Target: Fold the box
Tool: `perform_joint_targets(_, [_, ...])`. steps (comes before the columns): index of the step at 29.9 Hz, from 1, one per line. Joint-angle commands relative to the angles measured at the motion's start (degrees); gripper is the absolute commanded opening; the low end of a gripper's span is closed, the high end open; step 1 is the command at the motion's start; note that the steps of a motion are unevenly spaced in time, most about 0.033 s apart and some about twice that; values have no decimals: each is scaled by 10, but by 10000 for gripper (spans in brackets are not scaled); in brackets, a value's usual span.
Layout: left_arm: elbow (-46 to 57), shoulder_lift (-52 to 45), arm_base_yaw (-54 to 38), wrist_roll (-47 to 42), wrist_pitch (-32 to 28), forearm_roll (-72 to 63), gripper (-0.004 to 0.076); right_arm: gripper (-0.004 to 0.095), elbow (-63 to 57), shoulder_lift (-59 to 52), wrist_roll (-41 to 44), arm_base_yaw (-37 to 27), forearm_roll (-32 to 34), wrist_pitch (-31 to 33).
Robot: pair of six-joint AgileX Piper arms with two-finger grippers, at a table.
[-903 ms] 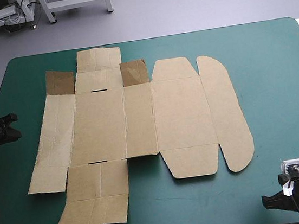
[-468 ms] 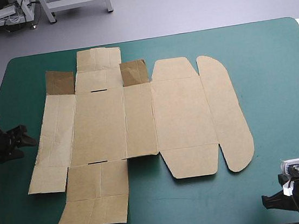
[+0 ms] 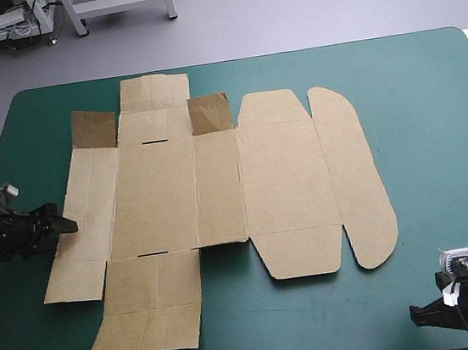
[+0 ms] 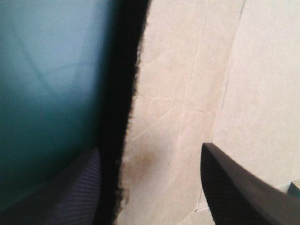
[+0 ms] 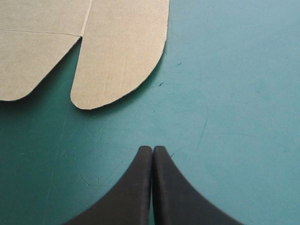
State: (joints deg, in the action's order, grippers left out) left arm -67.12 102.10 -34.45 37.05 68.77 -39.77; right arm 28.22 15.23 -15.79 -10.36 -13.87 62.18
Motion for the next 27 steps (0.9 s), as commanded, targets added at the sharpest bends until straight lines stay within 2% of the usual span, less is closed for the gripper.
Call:
perform_joint_targets(1, [-11, -18, 22, 6, 55, -39, 441, -13, 12, 6, -1, 0, -5, -31])
perform_joint_targets(11, [-11, 0, 71, 18, 55, -105, 441, -13, 12, 6, -1, 0, -6, -31])
perform_joint_targets(17, [-11, 0, 92, 15, 55, -86, 434, -13, 12, 6, -1, 0, -6, -31])
perform_joint_targets(20, [-11, 0, 101, 19, 54, -78, 324, -13, 12, 6, -2, 0, -6, -31])
perform_joint_targets(23, [-14, 0, 110, 30, 55, -74, 58, -13, 12, 6, -3, 0, -6, -31])
perform_joint_targets(24, [-18, 0, 111, 36, 55, -74, -2, -13, 12, 6, -3, 0, -6, -31])
perform_joint_targets(27, [-46, -2, 126, 41, 55, -56, -8, -13, 12, 6, -3, 0, -6, -31])
